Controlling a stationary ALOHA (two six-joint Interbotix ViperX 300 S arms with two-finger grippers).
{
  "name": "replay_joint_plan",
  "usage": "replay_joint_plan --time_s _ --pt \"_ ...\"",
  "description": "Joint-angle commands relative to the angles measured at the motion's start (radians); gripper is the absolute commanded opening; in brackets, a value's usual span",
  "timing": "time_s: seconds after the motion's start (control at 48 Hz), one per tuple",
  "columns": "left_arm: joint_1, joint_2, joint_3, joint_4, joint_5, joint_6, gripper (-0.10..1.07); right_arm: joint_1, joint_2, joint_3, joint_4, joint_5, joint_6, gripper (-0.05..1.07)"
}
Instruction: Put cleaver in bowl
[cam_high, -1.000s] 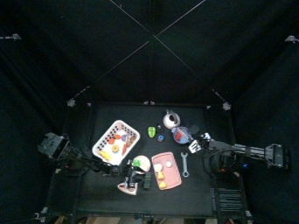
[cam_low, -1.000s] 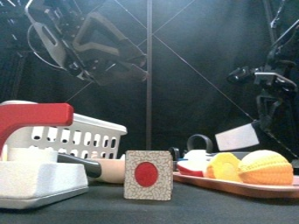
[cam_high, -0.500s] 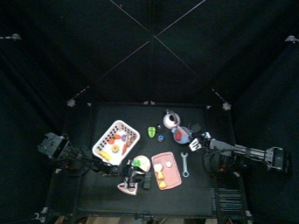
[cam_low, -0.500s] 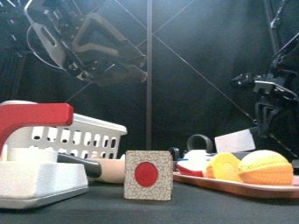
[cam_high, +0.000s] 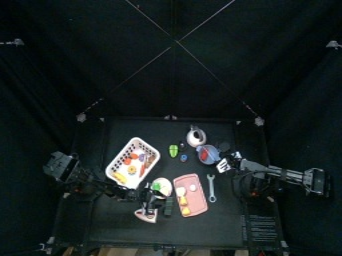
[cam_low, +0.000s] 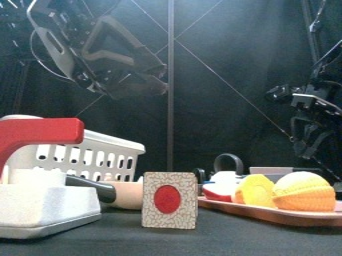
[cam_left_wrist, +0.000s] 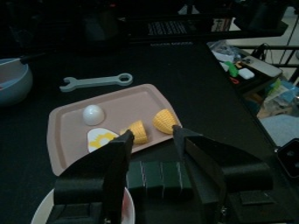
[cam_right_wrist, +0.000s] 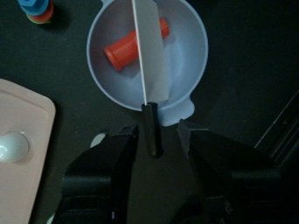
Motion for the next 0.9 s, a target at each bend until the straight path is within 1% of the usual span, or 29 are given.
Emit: replay_joint_plan --time_s 0.0,0.062,0.146,0.208,0.25,0.271,0.333,0.5,0.583,0.708,0.875 --pt "0.0 -0.009 -0.011 0.002 -0.009 0.002 0.8 0.003 -0.003 -0.017 -0.003 -0.018 -0.002 0.79" --pt "0.002 -0.009 -0.012 0.002 -0.009 0.002 0.8 0.005 -0.005 -0.012 -0.005 -0.043 -0.002 0.79" --pt "0.005 -0.009 -0.018 -0.003 -0.009 0.002 0.8 0.021 -0.011 -0.002 -0.011 -0.114 -0.002 0.79" --pt "0.005 -0.009 -0.021 -0.008 -0.009 0.002 0.8 0.031 -0.017 0.009 -0.02 -0.21 -0.002 0.79" --pt "0.006 -0.008 -0.023 -0.012 -0.009 0.0 0.8 0.032 -0.018 0.021 -0.025 -0.293 -0.002 0.79" --pt "0.006 -0.009 -0.025 -0.014 -0.009 0.002 0.8 0.032 -0.018 0.032 -0.028 -0.351 -0.002 0.79" --pt "0.011 -0.006 -0.029 -0.025 -0.009 0.002 0.8 0.032 -0.02 0.054 -0.031 -0.451 -0.003 0.79" --pt "0.023 0.011 -0.046 -0.052 -0.009 0.003 0.8 0.037 -0.041 0.109 -0.055 -0.601 -0.003 0.79" --pt "0.032 0.031 -0.064 -0.054 -0.006 0.002 0.8 0.04 -0.049 0.126 -0.06 -0.634 -0.003 0.79" --pt "0.04 0.058 -0.101 -0.054 0.009 0.003 0.81 0.043 -0.066 0.117 -0.06 -0.646 -0.003 0.79" --pt "0.043 0.086 -0.161 -0.057 0.083 0.002 0.82 0.069 -0.075 0.124 -0.058 -0.676 -0.003 0.79"
